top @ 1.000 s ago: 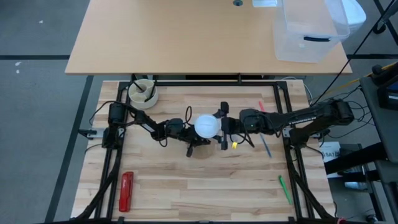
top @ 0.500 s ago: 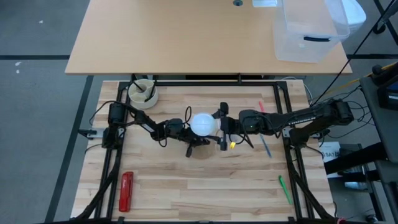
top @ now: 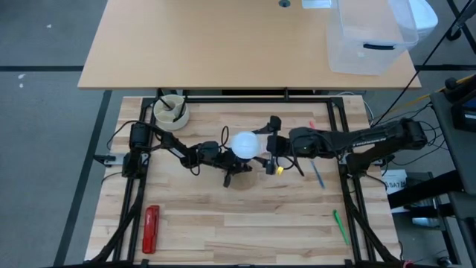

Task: Screw lightbulb
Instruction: Remove the lightbulb from the desk lamp

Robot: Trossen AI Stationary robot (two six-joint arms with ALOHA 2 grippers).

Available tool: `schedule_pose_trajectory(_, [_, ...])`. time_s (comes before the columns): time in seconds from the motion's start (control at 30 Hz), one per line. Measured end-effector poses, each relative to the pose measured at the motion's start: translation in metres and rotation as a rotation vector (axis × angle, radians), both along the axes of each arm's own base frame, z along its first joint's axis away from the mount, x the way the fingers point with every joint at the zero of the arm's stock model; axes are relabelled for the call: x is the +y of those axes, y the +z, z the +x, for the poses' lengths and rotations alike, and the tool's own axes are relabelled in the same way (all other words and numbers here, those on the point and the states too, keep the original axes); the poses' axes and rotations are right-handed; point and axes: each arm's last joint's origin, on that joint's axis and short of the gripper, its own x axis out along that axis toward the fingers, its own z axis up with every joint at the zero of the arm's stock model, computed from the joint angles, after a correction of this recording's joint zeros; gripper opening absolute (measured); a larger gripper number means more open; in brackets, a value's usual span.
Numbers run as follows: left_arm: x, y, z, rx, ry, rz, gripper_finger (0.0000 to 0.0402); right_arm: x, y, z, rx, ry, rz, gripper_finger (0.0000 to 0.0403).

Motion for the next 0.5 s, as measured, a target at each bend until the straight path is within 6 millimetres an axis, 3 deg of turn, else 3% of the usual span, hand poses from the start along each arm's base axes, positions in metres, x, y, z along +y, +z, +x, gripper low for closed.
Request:
schedule_pose_trajectory(0.2, [0.000, 0.000, 0.000, -0.001, 0.006, 0.006, 0.0025, 0.000, 0.004, -0.007, 0.028, -0.010, 0.062, 0.0357])
schedule_pose_trajectory(0.5, [0.000, -0.001, 0.000, -0.001, 0.002, 0.026, 0.0025, 0.006, -0.013, 0.012, 0.063, 0.089, 0.228, 0.0357])
